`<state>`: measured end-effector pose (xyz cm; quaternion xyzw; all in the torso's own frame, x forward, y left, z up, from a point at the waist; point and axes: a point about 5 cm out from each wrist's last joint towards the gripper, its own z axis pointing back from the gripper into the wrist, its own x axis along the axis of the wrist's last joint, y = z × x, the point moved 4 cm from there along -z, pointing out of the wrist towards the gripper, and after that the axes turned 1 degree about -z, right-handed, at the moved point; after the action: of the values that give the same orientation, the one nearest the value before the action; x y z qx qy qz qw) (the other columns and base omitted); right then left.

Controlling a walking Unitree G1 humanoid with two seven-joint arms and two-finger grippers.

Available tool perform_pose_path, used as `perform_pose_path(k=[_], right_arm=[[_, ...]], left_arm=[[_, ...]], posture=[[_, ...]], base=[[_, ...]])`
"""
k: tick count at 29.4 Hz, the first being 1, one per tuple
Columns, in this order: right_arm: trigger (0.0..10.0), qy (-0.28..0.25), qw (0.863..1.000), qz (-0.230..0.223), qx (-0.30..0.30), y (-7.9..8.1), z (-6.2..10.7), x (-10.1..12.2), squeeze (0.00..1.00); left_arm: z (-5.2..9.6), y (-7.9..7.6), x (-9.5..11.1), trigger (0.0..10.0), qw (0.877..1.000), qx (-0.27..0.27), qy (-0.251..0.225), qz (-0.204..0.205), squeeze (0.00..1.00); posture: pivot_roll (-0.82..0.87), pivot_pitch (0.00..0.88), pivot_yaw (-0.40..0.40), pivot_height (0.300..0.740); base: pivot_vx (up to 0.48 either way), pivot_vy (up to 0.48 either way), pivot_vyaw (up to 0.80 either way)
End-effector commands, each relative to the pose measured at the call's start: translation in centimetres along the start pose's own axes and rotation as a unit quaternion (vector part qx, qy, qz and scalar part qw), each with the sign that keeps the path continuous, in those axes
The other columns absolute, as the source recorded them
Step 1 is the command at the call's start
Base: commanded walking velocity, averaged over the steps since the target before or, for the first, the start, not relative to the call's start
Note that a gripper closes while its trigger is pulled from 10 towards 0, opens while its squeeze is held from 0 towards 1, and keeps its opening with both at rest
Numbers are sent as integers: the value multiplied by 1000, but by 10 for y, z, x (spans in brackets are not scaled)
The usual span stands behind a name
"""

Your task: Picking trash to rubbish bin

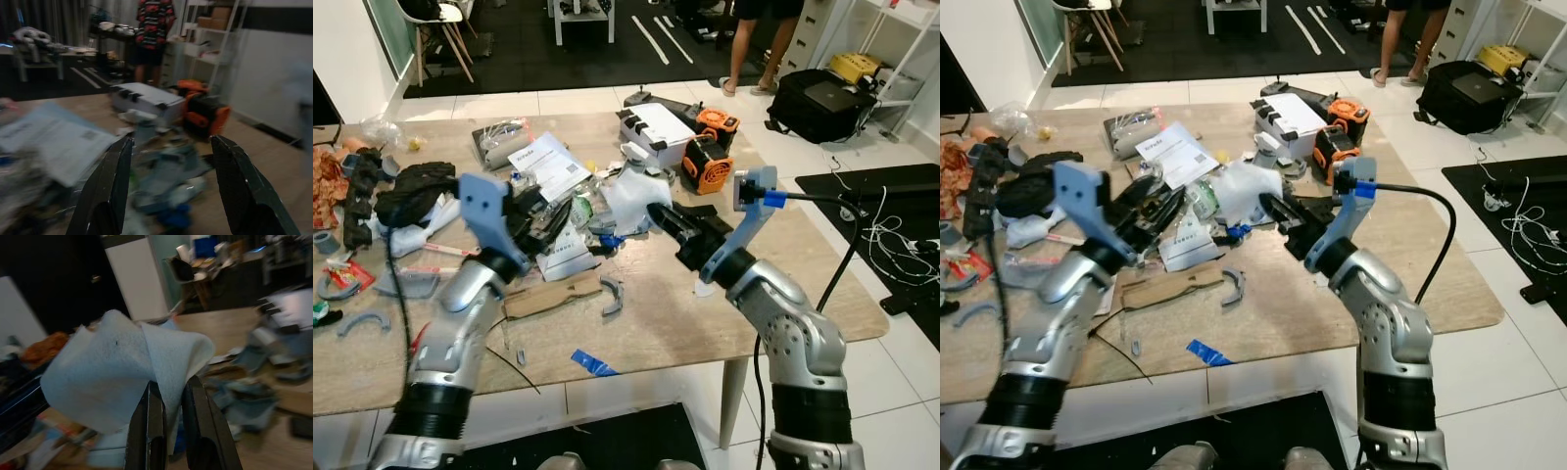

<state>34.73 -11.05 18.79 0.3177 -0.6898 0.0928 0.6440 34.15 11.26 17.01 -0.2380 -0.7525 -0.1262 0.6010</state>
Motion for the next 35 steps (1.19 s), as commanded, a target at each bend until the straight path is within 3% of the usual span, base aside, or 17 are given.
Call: perform_pose_path(k=[1,8,18,35], right_arm=[[10000,3,1000,3,-9,-3,0,-4,0],[10000,8,997,58,-46,-14,0,-8,0],[10000,3,996,78,-53,-17,-5,-8,0],[10000,0,995,84,-53,-18,-9,-9,0]], left_arm=[[-6,-12,-7,10000,1000,-26,17,0,0],[-11,-13,-12,10000,998,-45,28,-13,0],[-12,-21,-16,10000,996,-81,39,-23,0],[-9,-20,-20,10000,995,-88,43,-30,0]], posture=[[-47,0,-20,740],[-62,0,-12,740],[-60,0,-13,740],[-63,0,-13,740]], base=[[0,0,0],[0,0,0],[-181,0,0],[-304,0,0]])
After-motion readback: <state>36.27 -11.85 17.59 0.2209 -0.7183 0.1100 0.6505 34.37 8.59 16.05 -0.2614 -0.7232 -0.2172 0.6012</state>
